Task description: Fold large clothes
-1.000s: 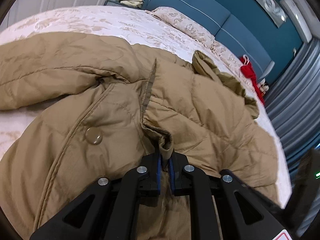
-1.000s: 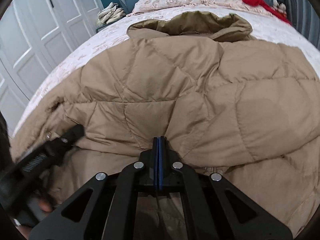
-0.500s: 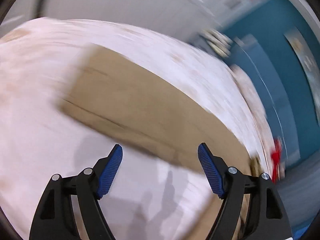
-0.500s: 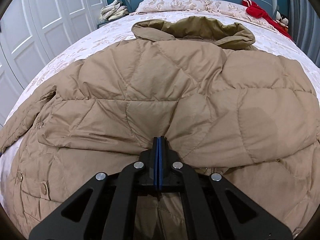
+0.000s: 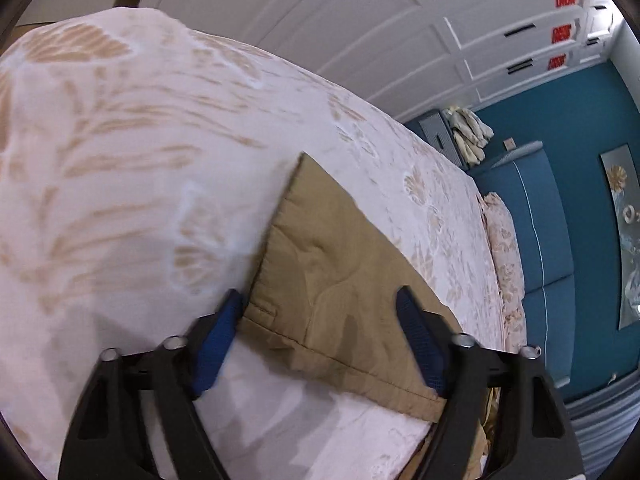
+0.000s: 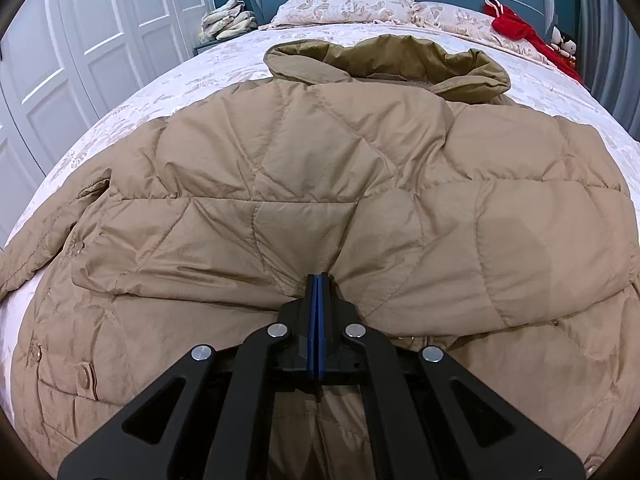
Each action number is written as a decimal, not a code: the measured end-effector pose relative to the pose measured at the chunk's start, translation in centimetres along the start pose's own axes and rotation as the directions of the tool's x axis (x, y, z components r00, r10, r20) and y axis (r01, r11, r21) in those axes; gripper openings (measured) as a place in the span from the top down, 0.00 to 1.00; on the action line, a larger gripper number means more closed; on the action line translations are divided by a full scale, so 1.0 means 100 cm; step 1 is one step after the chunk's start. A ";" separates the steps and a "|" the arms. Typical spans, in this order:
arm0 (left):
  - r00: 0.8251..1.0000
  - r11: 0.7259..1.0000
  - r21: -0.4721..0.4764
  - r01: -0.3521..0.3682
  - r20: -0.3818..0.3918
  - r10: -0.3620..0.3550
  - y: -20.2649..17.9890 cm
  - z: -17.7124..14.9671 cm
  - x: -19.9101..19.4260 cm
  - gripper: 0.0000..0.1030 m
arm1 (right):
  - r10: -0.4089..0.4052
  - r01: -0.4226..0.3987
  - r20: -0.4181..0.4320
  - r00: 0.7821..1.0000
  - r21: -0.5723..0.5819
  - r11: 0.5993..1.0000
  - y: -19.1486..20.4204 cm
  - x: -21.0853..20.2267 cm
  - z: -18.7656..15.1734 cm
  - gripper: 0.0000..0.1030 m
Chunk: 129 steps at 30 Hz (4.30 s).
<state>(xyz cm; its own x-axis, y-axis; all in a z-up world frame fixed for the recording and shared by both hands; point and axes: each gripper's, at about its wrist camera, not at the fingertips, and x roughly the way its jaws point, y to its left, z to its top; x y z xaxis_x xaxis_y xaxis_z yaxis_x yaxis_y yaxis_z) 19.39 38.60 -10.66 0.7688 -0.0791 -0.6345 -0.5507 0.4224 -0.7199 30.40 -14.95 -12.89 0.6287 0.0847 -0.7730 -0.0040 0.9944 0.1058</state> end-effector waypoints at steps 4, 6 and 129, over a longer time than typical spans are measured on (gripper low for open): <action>0.997 0.997 0.027 0.070 -0.023 -0.070 -0.024 0.003 0.007 0.92 | 0.002 -0.002 0.000 1.000 0.001 1.000 -0.001 0.000 0.000 1.00; 0.996 0.991 0.099 0.093 0.004 -0.094 -0.050 0.001 -0.001 0.95 | 0.004 -0.004 0.002 1.000 0.002 1.000 0.000 -0.001 0.000 1.00; 0.989 0.704 0.709 0.025 -0.122 0.087 -0.228 -0.225 0.105 0.67 | -0.183 0.144 0.101 0.978 0.312 0.939 -0.191 -0.109 -0.017 0.52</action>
<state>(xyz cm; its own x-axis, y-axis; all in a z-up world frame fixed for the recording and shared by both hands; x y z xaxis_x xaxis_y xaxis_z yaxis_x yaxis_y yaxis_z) 32.70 7.77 -7.24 0.6725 -0.1513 -0.7244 -0.1379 0.9361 -0.3236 22.31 -34.78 -7.51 0.6943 -0.1055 -0.7119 0.3288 0.9264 0.1833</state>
